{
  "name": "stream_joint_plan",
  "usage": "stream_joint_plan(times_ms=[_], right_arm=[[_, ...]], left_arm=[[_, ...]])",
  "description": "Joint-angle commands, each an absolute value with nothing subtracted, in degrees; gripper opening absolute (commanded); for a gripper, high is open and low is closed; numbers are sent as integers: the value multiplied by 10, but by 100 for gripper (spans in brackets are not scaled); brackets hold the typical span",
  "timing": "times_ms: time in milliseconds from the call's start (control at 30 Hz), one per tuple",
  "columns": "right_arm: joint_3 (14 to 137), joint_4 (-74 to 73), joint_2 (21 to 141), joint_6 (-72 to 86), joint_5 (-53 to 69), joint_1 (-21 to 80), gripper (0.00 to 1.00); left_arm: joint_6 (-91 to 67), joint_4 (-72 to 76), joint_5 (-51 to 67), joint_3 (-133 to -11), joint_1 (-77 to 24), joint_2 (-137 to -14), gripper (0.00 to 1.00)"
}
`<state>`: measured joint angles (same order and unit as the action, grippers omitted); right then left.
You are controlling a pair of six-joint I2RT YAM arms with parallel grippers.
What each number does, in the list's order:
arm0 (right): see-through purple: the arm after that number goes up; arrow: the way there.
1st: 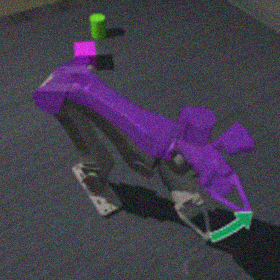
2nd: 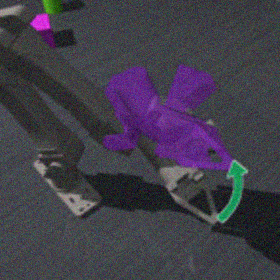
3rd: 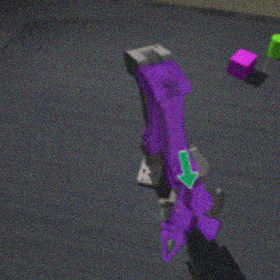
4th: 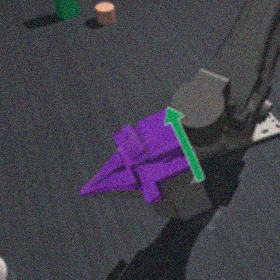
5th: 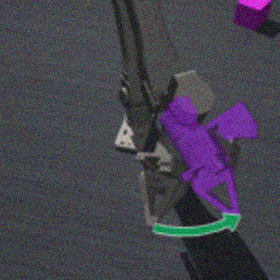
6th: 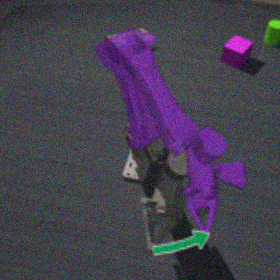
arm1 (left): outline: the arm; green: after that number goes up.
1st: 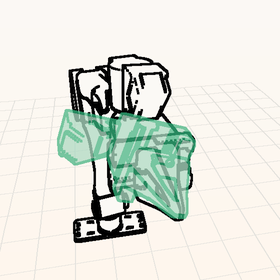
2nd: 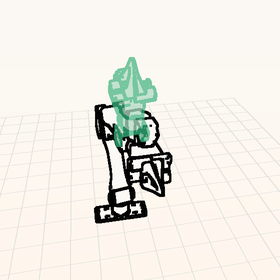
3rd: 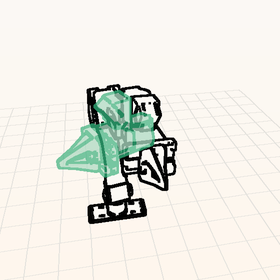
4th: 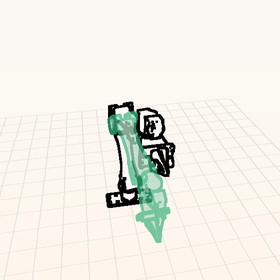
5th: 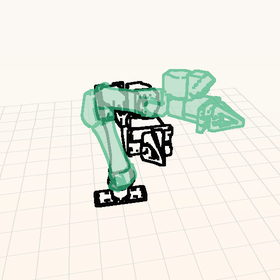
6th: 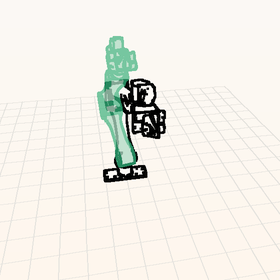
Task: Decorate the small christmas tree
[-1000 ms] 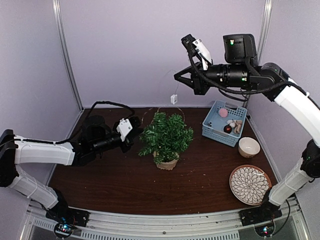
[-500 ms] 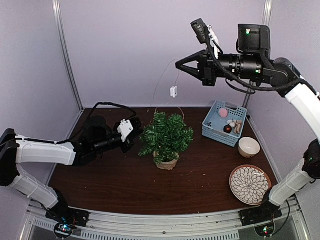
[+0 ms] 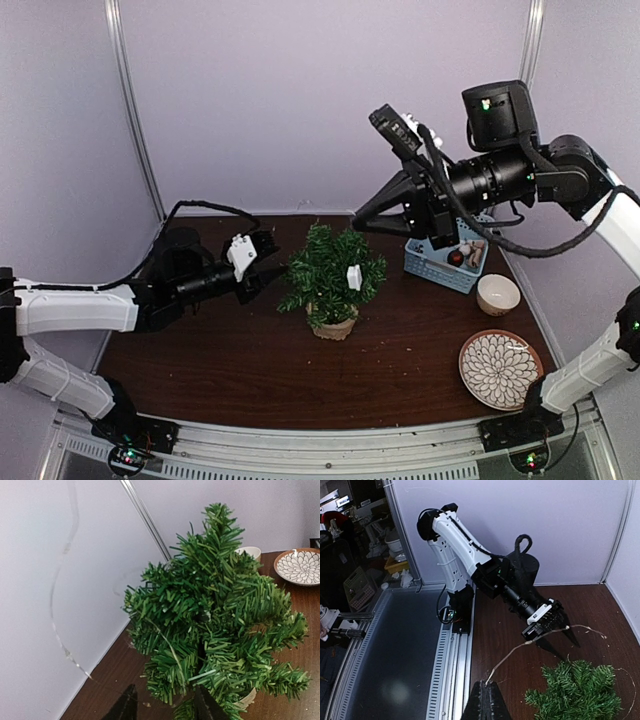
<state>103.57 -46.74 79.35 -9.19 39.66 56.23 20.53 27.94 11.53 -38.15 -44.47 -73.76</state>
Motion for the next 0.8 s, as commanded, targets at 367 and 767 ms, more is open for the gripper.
stream_joint_plan(times_ms=[367,767], right_arm=[[948,-528,747,-122,381,598,0],[854,-524,683,-79,350,597,0]], left_arm=[[146,97,96,-345,-448,-561,72],[203,-56,159,-429,-490,-540,61]])
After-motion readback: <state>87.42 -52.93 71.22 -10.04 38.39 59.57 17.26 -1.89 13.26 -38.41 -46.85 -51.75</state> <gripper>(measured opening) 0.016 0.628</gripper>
